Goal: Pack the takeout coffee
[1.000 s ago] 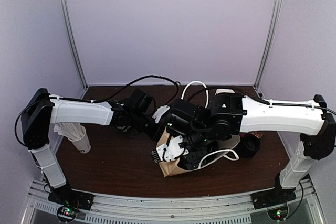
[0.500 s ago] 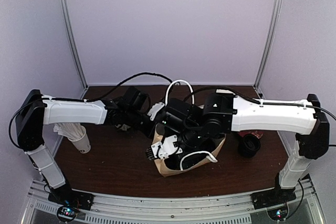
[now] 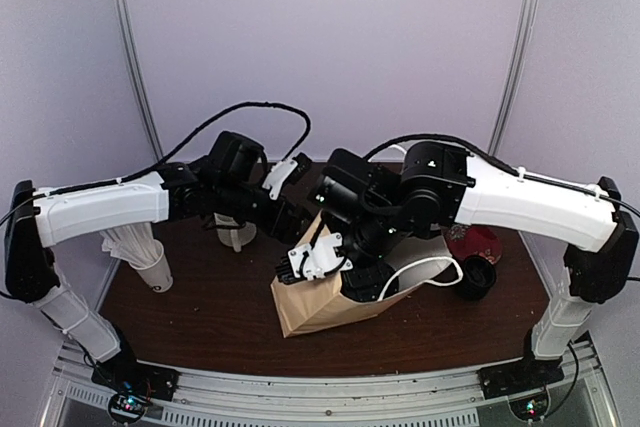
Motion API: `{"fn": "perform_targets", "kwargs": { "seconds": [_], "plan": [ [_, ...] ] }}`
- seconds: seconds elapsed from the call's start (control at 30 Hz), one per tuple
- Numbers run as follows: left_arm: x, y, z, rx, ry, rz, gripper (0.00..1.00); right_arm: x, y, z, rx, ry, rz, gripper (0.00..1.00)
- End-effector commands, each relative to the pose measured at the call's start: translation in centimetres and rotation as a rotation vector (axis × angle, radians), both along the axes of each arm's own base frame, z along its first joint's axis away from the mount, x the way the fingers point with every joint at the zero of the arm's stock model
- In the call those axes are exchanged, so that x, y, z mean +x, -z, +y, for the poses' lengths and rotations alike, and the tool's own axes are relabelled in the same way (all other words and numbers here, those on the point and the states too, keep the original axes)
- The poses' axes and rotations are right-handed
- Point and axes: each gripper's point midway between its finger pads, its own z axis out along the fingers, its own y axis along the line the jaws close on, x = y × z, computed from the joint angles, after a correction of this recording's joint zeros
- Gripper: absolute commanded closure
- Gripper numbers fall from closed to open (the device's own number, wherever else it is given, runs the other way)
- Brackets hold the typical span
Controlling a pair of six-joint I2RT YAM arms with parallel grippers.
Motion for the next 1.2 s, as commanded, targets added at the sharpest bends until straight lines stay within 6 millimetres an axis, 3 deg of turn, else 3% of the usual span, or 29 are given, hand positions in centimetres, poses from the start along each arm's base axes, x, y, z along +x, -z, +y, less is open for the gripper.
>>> {"fn": "perform_targets", "kwargs": {
  "seconds": [0.0,0.13,0.27,0.43,0.6,0.67,0.8,0.97,1.17],
  "plan": [
    [1.3,-6.4,2.6,-0.014,-0.108,-0.164,0.17,2.1,-3.0,-0.1,0.073,0.066,-0.034,0.01],
    [1.0,-8.9,4.1,-0.019,-0.142,-0.213,0.15,4.9,-4.5,0.7,0.151,0.119,-0.065,0.01],
    [0.5,-9.6,5.7,-0.015,-0.188,-0.222,0.15,6.7,-2.4,1.2,0.114,0.133,-0.034,0.01],
    [-0.2,-10.1,7.7,-0.017,-0.241,-0.240,0.14,6.6,-0.9,2.3,0.106,0.107,0.022,0.07],
    [-1.3,-8.5,9.2,0.020,-0.268,-0.182,0.15,6.0,-1.7,3.1,0.118,0.106,0.080,0.22],
    [-1.9,-7.3,10.3,0.030,-0.304,-0.149,0.15,5.6,-2.5,3.2,0.140,0.103,0.097,0.22],
    [-2.3,-5.0,12.6,0.064,-0.390,-0.126,0.15,4.4,-4.4,3.6,0.194,0.080,0.154,0.07],
    [-3.4,-3.3,12.6,0.010,-0.399,-0.063,0.16,3.7,-5.0,4.7,0.217,0.067,0.221,0.03],
    [-4.1,-3.4,14.3,0.002,-0.436,-0.081,0.17,3.7,-5.4,5.2,0.210,0.083,0.250,0.18]
  ]
}}
